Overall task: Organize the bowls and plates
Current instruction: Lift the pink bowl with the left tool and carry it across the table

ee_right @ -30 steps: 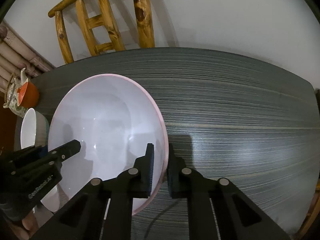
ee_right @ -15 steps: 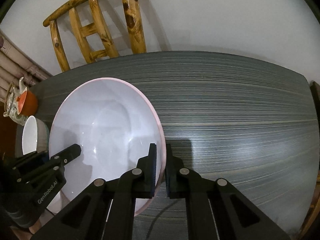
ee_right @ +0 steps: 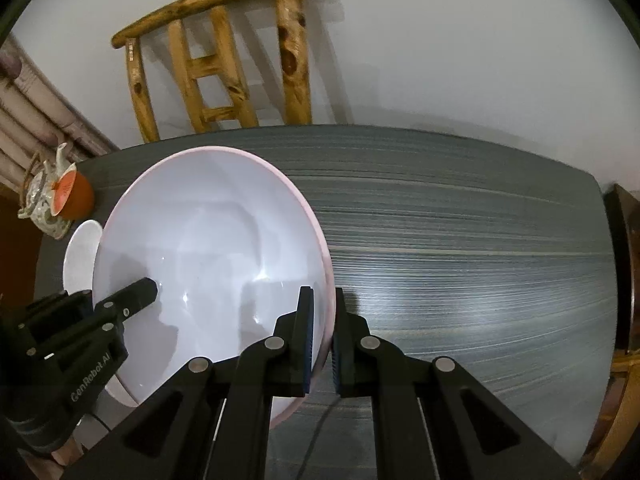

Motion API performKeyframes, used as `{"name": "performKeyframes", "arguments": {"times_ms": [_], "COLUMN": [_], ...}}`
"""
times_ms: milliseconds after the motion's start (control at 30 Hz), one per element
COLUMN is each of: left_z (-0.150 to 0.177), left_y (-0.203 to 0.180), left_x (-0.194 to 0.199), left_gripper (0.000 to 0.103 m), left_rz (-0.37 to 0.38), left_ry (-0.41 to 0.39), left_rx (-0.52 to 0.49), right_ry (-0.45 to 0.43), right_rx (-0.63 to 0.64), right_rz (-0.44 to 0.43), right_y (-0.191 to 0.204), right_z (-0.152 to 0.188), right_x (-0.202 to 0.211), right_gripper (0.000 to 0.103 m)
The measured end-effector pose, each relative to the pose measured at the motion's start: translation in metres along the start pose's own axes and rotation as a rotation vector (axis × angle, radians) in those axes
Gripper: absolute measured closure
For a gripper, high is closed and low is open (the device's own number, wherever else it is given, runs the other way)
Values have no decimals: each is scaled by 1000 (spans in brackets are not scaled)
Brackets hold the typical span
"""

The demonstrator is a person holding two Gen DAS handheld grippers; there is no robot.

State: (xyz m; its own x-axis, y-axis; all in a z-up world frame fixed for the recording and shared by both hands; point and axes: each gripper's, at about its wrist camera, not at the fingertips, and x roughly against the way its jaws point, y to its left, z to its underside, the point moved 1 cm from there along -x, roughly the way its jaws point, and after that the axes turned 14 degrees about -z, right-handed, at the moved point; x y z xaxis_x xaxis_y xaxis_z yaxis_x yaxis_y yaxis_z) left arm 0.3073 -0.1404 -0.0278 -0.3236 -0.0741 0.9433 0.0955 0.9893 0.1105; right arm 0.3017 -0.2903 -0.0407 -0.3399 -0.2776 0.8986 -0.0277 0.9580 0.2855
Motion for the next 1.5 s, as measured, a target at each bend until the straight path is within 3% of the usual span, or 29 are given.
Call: {"name": "performKeyframes", "arguments": {"times_ms": [400, 900, 1167, 1500], "left_z": [30, 97, 127, 153], "left_y": [59, 136, 157, 165], "left_x": [42, 82, 84, 69], "left_gripper": [94, 94, 94, 94], "left_rz": [-24, -66, -72, -72], "left_ry": [-35, -48, -32, 7], "left_rx": [31, 111, 134, 148], "right_ry": [-16, 2, 38, 78], "right_rx": [75, 188, 236, 245], "right_rz": [22, 16, 20, 20], "right_y": [60, 153, 188, 201], "right_z": [8, 63, 99, 126], "right_x": [34, 58, 56, 42], "right_gripper": [95, 94, 93, 92]}}
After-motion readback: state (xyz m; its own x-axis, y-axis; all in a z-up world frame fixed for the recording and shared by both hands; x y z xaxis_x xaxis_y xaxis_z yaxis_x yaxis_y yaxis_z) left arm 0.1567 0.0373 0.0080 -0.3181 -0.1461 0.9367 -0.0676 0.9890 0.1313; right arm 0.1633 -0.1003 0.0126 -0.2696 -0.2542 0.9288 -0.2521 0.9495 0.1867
